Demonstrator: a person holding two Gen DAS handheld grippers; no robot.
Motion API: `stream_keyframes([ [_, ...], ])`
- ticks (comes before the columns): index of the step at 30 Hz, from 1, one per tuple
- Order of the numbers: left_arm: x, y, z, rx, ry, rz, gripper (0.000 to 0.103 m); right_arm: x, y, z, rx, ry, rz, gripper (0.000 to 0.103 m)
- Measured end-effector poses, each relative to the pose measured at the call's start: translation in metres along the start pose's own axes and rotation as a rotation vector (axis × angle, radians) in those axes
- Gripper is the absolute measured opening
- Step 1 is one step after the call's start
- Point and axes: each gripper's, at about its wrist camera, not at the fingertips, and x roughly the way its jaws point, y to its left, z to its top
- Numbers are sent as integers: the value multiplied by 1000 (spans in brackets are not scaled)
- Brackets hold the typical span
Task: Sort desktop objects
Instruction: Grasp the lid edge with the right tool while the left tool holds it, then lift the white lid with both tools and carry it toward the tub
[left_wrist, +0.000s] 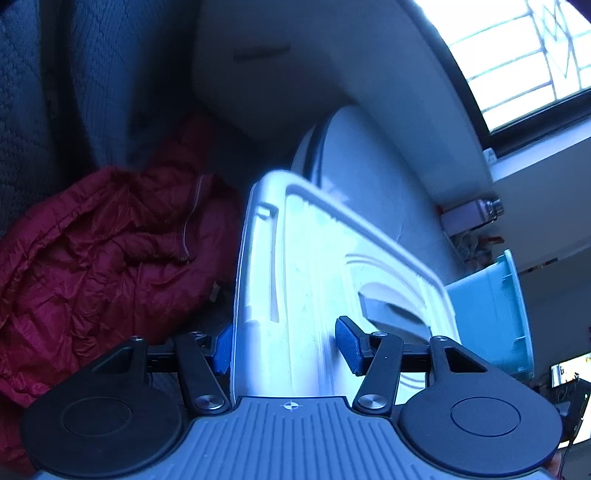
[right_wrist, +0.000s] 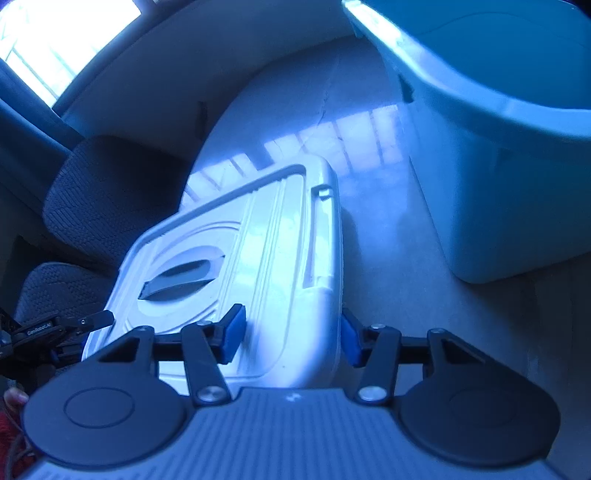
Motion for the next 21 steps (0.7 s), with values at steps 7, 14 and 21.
stream_keyframes([
  [7, -17, -20, -4, 46, -27, -9, 57, -33, 2, -6, -27, -58, 8, 52],
  [14, -36, -41, -5, 92, -57, -30, 57, -63, 7, -13, -47, -118, 12, 52],
  [21, -56, -61, -14, 141, -74, -48, 57, -90, 4, -27, -52, -169, 12, 52],
])
